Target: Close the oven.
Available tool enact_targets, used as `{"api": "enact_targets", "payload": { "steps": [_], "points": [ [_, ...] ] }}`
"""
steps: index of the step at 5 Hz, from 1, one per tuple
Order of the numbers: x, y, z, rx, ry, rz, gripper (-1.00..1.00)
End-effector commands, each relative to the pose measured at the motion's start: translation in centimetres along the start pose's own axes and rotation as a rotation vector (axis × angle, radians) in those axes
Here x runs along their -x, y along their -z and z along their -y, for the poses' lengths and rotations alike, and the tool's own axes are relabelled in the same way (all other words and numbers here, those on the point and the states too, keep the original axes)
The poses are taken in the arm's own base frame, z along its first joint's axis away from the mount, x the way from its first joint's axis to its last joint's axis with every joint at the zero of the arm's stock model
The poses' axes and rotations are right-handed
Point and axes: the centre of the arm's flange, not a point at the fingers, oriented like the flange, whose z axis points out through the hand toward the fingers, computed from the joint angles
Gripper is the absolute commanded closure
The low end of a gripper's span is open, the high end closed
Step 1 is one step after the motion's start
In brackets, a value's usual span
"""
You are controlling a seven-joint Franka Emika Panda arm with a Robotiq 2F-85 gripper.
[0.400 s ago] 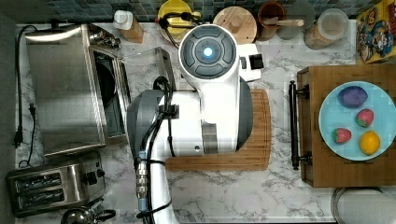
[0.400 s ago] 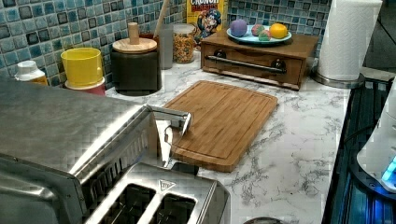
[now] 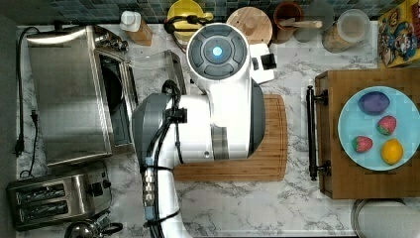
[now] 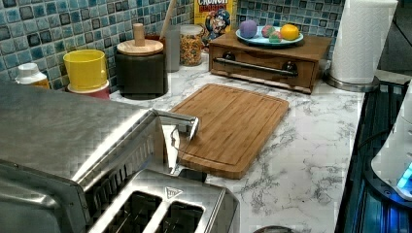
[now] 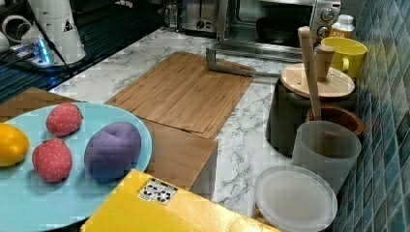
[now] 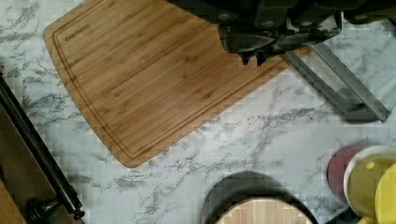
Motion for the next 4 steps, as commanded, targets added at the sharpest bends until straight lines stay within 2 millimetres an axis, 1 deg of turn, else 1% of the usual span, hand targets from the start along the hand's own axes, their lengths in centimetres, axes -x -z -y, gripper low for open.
{"api": "enact_targets", "payload": {
  "steps": [1,2,3,4],
  "points": [
    [-7.4,-6.6,-2.3,-0.2,0.315,0.156,1.0],
    [-9.2,-7.9,-2.6,-0.313,0.473,0.163,1.0],
    [-9.9,-8.9,-2.4,-0.419,0.613,0.153,1.0],
    [-8.7,-10.1,-0.9,-0.515,0.745,0.163,1.0]
  ]
}}
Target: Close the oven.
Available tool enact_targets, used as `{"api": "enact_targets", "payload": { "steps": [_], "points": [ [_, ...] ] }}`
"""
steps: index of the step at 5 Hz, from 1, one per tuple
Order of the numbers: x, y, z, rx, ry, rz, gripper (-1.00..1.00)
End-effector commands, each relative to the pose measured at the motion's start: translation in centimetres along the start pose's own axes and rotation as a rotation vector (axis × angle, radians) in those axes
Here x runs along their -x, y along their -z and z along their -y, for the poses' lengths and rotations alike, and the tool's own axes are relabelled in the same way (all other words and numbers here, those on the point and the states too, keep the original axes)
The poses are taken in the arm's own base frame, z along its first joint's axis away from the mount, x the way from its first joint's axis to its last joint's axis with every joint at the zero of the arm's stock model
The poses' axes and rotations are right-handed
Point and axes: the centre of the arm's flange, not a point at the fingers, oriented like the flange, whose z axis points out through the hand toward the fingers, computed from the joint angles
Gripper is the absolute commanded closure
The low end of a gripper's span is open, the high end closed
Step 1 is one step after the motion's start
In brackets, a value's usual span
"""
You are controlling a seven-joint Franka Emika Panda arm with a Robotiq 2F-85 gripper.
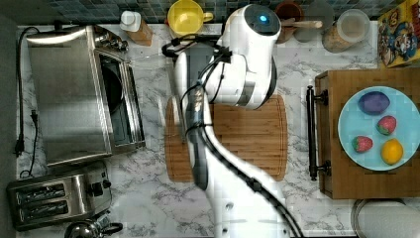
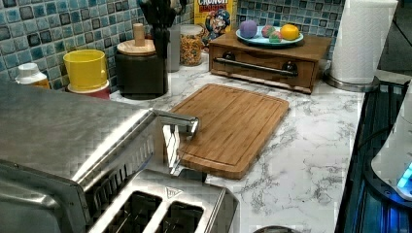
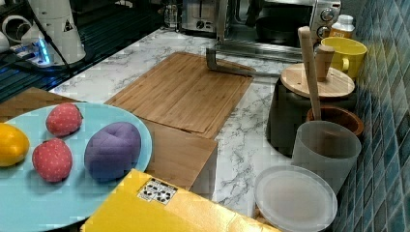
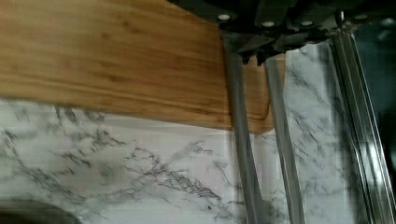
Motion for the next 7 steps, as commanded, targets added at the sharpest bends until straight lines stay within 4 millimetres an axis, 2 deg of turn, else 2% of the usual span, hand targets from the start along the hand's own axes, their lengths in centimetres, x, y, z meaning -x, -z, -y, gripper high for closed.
{"api": "enact_targets", "payload": {
  "steps": [1,3,4,5,7],
  "points": [
    [0.5,5.3,0.9,-0.136,0.22,-0.19,1.0],
    [-0.5,-0.3,-2.1,-0.197,0.166,-0.209,1.0],
    [-1.9,-3.2,-3.4,-0.222,0.134,-0.143,1.0],
    [-2.6,-4.5,-4.6,-0.228,0.105,-0.15,1.0],
    [-4.2,-7.4,-4.5,-0.228,0.105,-0.105,1.0]
  ]
}}
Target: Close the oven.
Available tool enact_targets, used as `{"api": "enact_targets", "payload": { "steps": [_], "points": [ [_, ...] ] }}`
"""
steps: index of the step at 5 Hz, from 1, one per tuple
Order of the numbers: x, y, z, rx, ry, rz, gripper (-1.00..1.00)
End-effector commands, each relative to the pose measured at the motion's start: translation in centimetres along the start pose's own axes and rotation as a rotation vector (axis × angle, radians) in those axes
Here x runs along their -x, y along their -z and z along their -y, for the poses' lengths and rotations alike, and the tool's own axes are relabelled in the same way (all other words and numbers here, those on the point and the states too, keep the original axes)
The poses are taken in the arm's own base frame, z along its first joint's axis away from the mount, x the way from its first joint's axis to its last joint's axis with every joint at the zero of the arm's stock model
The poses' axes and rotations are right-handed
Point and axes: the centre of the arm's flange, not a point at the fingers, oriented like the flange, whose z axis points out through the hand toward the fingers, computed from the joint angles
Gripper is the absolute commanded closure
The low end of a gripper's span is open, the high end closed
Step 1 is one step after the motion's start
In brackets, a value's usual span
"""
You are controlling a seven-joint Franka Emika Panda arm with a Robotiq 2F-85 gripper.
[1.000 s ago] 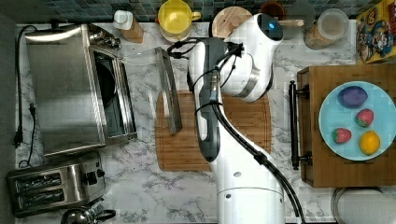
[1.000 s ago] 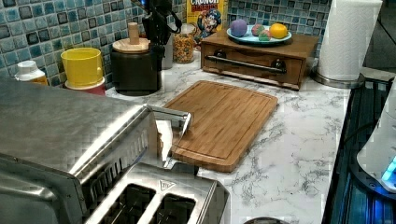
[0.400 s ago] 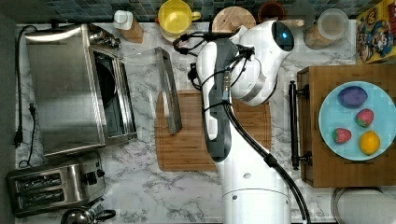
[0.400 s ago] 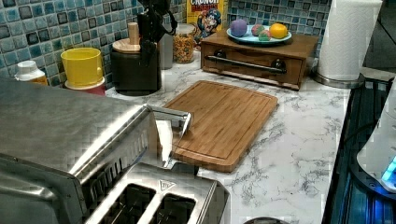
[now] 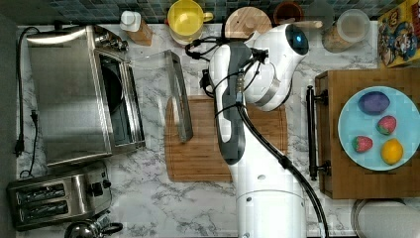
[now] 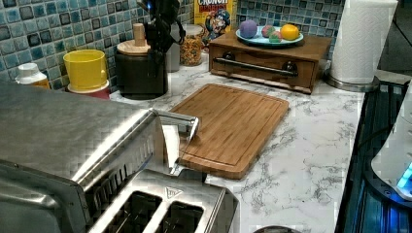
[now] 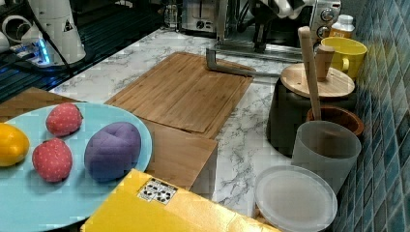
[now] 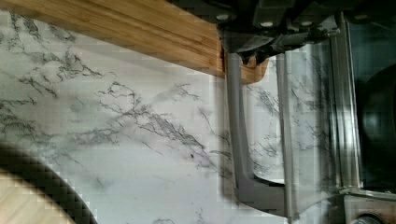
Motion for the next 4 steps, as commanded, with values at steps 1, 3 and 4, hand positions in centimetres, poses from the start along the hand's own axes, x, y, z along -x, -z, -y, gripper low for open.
{"api": "enact_targets", "payload": {
  "steps": [1,3,4],
  "points": [
    [-3.3,-4.1,1.5,-0.047,0.07,0.048,1.0],
    [-3.5,-2.1,3.4,-0.102,0.071,-0.08,1.0],
    [-3.8,-1.9,3.8,-0.086,0.04,-0.111,1.0]
  ]
}}
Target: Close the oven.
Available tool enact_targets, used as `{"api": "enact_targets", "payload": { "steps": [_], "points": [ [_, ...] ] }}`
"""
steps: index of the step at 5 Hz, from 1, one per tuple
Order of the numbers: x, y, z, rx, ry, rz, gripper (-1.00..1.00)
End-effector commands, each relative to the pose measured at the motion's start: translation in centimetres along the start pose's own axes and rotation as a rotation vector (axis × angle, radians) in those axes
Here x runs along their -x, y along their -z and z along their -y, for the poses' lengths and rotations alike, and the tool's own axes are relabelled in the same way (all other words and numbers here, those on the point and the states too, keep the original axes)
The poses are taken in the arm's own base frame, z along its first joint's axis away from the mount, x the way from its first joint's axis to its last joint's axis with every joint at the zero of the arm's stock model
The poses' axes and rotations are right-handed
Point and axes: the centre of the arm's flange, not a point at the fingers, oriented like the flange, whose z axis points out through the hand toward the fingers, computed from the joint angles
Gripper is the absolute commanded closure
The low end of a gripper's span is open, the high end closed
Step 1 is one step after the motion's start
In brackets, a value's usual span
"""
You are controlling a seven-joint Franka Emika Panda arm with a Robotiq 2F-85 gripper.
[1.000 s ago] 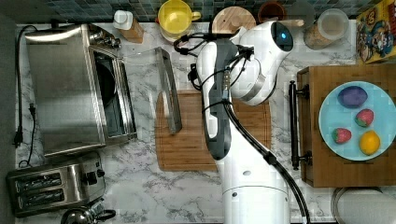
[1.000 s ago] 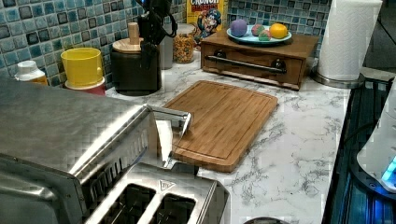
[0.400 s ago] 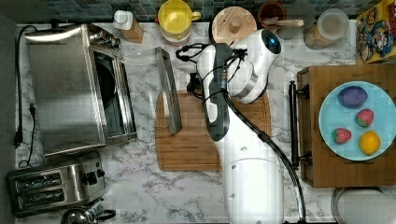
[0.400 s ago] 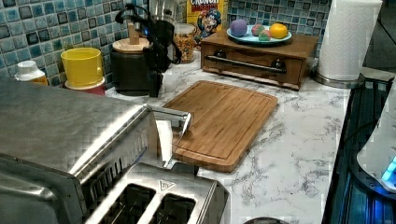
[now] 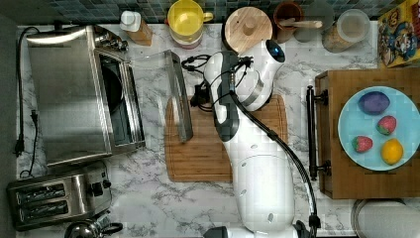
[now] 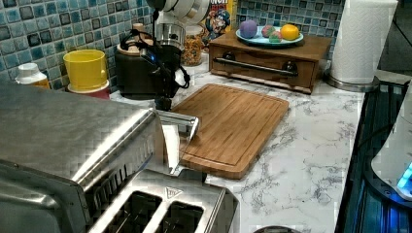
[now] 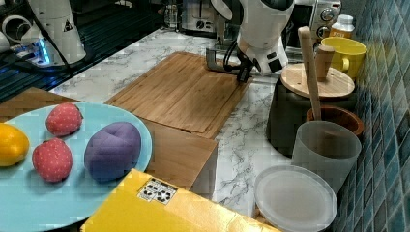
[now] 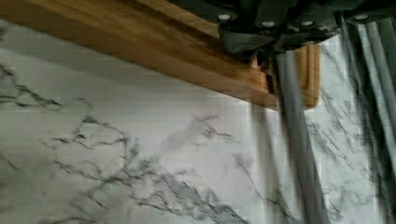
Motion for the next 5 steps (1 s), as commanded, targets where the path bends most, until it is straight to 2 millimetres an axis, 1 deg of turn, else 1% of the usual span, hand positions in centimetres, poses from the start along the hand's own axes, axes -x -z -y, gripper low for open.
{"api": "enact_targets", "payload": {
  "steps": [1,2,3,4,5],
  "points": [
    [-3.1,8.6,9.0,-0.012,0.13,-0.208,1.0],
    [-4.1,6.0,10.2,-0.022,0.157,-0.099,1.0],
    [-3.8,3.4,11.8,0.001,0.185,-0.005,1.0],
    [-3.3,1.1,12.2,0.056,0.176,0.041,1.0],
    [-2.6,0.6,12.5,0.117,0.17,0.021,1.0]
  ]
}}
